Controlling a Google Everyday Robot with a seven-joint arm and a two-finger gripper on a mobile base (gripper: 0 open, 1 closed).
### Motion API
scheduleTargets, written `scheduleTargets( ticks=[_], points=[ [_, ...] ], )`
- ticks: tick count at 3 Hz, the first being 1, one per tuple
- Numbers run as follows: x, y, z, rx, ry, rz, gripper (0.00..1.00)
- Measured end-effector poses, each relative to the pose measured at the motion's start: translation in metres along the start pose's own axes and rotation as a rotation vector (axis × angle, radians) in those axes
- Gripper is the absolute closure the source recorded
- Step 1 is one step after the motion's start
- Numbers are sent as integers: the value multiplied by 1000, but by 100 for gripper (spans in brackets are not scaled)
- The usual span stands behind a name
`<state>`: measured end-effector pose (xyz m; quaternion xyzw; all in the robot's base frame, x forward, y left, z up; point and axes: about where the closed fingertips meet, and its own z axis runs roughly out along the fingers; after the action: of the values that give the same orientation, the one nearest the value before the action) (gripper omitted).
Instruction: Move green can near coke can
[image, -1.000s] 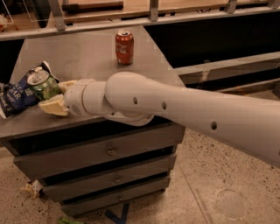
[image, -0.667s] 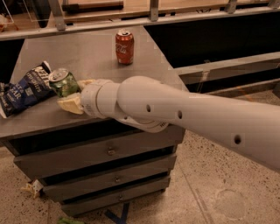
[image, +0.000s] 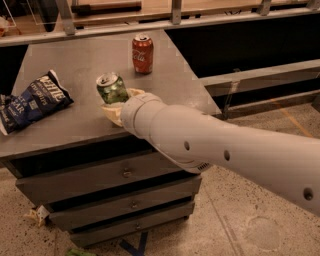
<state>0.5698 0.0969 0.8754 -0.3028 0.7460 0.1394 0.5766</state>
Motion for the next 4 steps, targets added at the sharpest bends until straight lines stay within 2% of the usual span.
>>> scheduleTargets(
  ticks=[1,2,4],
  points=[
    [1,-30,-5,130,-27,43,100],
    [1,-58,-1,228,-46,70,100],
    [13,-120,-15,396,-23,113,100]
  ],
)
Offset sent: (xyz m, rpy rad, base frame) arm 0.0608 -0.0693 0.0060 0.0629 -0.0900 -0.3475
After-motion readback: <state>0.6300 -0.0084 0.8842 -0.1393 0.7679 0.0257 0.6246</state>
